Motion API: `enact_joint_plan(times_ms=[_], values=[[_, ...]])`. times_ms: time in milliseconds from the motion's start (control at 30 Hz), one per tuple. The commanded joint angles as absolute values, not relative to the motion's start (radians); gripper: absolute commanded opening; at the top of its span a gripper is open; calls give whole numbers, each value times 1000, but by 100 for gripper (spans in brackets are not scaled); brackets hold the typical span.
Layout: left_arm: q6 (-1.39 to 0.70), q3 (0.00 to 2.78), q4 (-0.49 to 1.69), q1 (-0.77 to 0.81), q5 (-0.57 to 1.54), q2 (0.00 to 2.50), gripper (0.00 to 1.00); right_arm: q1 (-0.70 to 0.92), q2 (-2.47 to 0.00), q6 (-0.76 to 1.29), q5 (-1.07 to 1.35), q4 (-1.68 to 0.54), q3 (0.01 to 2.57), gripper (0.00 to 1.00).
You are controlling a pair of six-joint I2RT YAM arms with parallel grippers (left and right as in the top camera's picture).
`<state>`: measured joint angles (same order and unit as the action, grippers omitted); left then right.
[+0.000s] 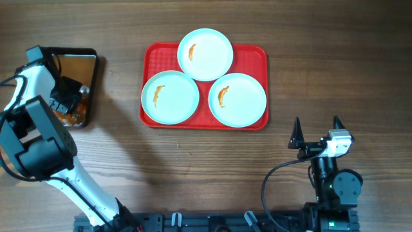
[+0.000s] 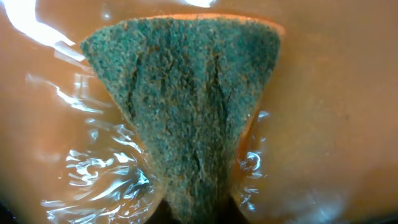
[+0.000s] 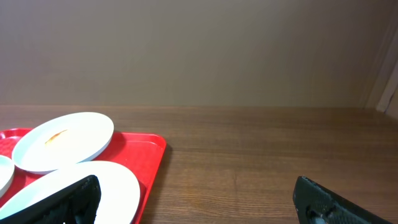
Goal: Clean dirty plates on tray and stack at the side
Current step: 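Grasp the green-orange sponge with the left gripper in the water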
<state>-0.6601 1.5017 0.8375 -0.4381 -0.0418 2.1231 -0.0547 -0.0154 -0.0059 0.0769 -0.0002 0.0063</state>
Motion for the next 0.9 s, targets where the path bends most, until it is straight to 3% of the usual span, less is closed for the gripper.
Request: enact_joint_plan(times_ms=[0, 100, 133, 167, 200, 467, 567, 667, 767, 833, 867], values=[[-658, 1492, 839, -442, -18, 2123, 4, -52, -10, -19, 63, 2, 5, 100], [-659, 1493, 838, -442, -66, 2121, 4, -52, -10, -19, 63, 2, 5, 100], [-659, 1493, 837, -442, -76, 2121, 13, -52, -10, -19, 63, 2, 5, 100], [-659, 1492, 829, -442, -80, 2121, 66, -52, -10, -19, 63, 2, 5, 100], [-658, 1492, 818, -442, -89, 2121, 100, -52, -10, -19, 63, 2, 5, 100], [-658, 1492, 708, -442, -279, 2122, 100, -52, -10, -19, 63, 2, 5, 100], [-658, 1492, 683, -442, -278, 2123, 91, -52, -10, -19, 63, 2, 5, 100], [-631, 1492, 664, -442, -278, 2123, 61, -52, -10, -19, 63, 2, 5, 100], [-632, 1492, 656, -443, -278, 2123, 57, -52, -10, -19, 63, 2, 5, 100], [-632, 1492, 654, -443, -278, 2123, 46, -52, -10, -19, 63, 2, 5, 100], [-632, 1492, 654, -443, -278, 2123, 45, -52, -10, -19, 63, 2, 5, 100]])
